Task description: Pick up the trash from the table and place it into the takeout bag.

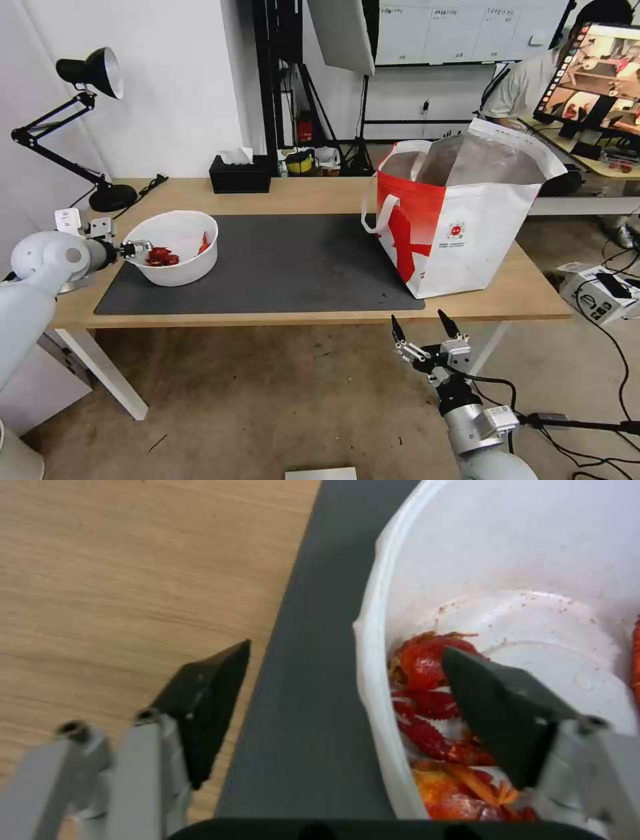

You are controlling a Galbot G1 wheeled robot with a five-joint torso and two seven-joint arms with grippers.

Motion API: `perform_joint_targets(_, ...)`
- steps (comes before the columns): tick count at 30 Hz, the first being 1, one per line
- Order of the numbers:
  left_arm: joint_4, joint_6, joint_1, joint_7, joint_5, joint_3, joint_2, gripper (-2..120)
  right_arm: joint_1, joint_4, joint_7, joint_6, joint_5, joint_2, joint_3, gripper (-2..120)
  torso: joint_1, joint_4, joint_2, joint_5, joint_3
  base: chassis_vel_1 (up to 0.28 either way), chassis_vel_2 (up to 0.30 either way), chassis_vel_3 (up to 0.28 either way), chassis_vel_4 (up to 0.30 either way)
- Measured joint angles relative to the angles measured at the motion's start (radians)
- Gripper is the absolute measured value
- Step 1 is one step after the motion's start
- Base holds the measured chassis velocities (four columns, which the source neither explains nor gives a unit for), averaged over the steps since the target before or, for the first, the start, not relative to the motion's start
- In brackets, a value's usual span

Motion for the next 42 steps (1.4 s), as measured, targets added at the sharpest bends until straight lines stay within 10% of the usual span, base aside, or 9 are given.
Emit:
perform_joint_targets(6, -0.016, -0.005, -0.007, -0.004, -0.035, 0.040, 0.023, 29, 0.000, 0.000, 0.000, 0.000, 0.000, 0.000, 0.000, 100, 0.000, 0.0001, 0.000, 0.0001, 0.000, 0.000, 0.000, 0.000, 0.000)
perform_joint_targets(14, -0.044, -0.006, -0.002, -0.006, -0.088, 0.030, 0.022, 1, 0.000, 0.000, 0.000, 0.000, 0.000, 0.000, 0.000, 100, 0.000, 0.0001, 0.000, -0.0001, 0.000, 0.000, 0.000, 0.000, 0.000)
perform_joint_targets(27, -0.228, -0.006, -0.058, -0.058, -0.257, -0.026, 0.000, 0, 0.000, 0.000, 0.000, 0.000, 0.000, 0.000, 0.000, 100, 0.000, 0.0000, 0.000, 0.0000, 0.000, 0.000, 0.000, 0.000, 0.000)
perform_joint_targets(42, -0.311, -0.073, -0.309, -0.113, -0.392, 0.111, -0.109, 0, 0.000, 0.000, 0.000, 0.000, 0.000, 0.000, 0.000, 100, 0.000, -0.0001, 0.000, -0.0001, 0.000, 0.000, 0.000, 0.000, 0.000)
